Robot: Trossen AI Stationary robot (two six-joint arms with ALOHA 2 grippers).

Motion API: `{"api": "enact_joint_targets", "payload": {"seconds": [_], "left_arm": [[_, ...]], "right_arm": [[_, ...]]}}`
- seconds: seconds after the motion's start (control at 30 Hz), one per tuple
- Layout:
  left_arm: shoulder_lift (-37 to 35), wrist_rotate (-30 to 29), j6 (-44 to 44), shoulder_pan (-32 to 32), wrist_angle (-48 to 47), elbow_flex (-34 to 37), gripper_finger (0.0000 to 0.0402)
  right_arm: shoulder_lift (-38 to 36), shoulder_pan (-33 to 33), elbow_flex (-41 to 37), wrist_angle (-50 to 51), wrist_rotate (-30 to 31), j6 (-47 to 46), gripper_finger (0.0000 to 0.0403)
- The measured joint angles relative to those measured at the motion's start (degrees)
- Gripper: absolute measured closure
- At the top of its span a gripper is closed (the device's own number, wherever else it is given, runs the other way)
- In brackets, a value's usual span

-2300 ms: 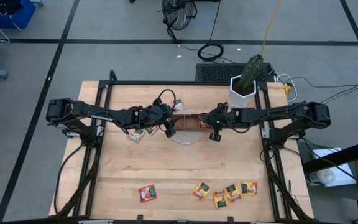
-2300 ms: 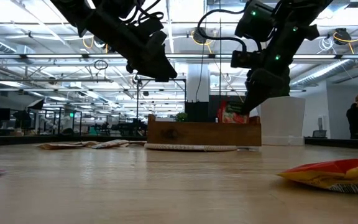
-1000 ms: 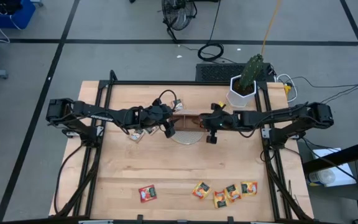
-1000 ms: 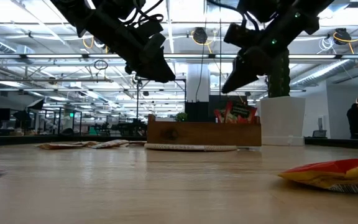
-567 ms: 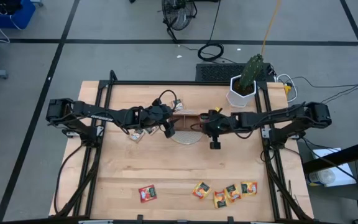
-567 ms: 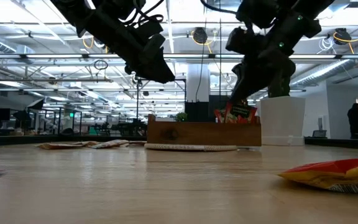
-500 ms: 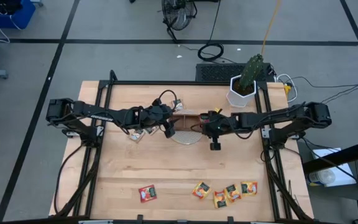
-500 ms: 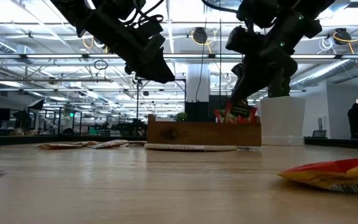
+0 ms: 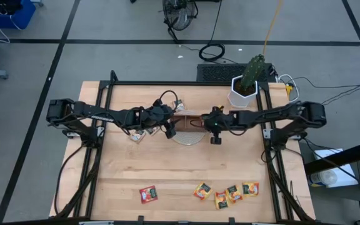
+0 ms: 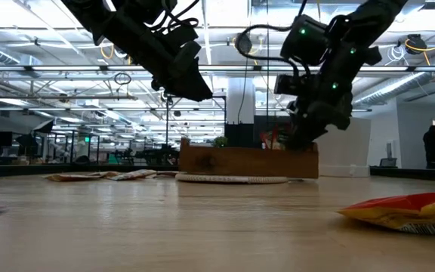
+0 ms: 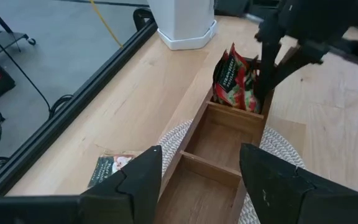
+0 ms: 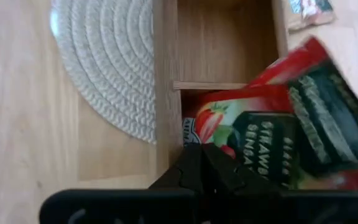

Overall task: Pick & Place Tea
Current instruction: Put the red tea bag into the right section of the wood organizer

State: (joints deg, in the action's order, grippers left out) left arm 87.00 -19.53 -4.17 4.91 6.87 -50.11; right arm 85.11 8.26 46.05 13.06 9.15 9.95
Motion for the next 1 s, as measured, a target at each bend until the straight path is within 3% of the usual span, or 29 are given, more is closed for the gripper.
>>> {"api": "enact_joint_targets", "payload": {"seconds": [0.3,0.6,1.0], "left_arm": [[0.0,-0.02,-0.33,0.0,0.13,0.0,0.0188],[0.0,-0.02,-0.89,0.0,0.17,0.0,0.0188],[0.0,-0.02,-0.87,0.0,0.2,0.0,0.0188]], "right_arm": [[1.98,0.04,0.02,0.41,0.15,0.82,0.0403],[2.05,-0.28,-0.07,0.72,8.86,1.74,0.0403],[2.05,-4.22,-0.14,-3.34,13.8,3.42,0.0403]]}}
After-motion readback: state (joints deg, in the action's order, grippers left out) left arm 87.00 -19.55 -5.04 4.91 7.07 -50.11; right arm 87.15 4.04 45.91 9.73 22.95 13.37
